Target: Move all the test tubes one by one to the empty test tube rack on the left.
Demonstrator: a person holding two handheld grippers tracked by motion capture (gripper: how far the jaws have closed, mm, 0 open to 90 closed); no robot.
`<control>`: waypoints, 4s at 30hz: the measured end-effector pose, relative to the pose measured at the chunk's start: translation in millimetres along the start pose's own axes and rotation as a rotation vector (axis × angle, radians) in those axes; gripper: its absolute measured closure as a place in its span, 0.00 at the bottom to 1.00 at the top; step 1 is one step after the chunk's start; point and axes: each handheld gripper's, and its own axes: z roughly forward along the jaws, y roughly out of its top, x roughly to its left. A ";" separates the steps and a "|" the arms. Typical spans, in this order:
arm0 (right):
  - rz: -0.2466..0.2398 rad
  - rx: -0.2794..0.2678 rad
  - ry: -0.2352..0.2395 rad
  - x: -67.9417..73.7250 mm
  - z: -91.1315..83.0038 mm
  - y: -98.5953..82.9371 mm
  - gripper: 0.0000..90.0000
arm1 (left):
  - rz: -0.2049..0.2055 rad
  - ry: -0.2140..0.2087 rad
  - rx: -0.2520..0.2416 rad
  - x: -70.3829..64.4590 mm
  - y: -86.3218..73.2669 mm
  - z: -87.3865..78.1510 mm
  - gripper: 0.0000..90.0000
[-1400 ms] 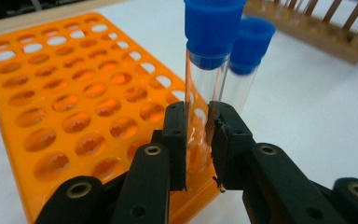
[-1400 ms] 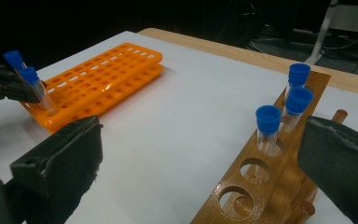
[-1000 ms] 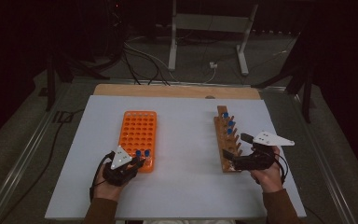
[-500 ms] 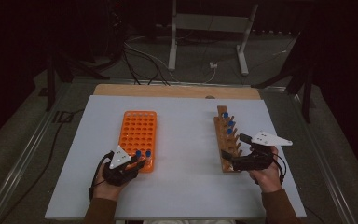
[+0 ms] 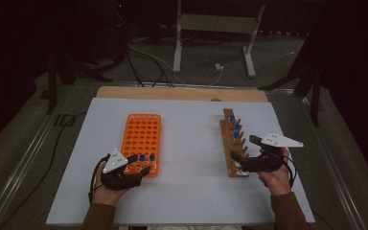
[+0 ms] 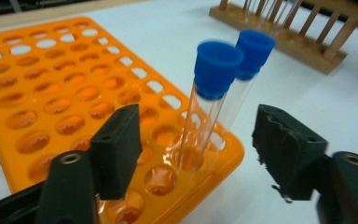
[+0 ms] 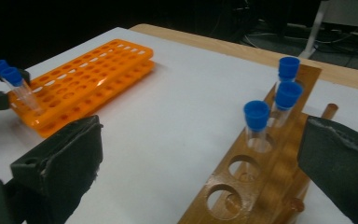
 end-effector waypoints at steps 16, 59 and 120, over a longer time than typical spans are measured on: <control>-0.039 0.113 -0.128 -13.4 30.6 -2.4 0.17 | -0.026 0.032 -0.071 1.2 6.3 -10.8 0.01; -0.022 0.097 -0.225 -24.1 58.2 -6.2 0.86 | -0.033 0.027 -0.059 1.8 3.9 -8.2 0.01; -0.055 0.001 0.012 31.4 25.8 28.1 0.86 | 0.076 -0.066 -0.151 -84.8 79.1 34.2 0.08</control>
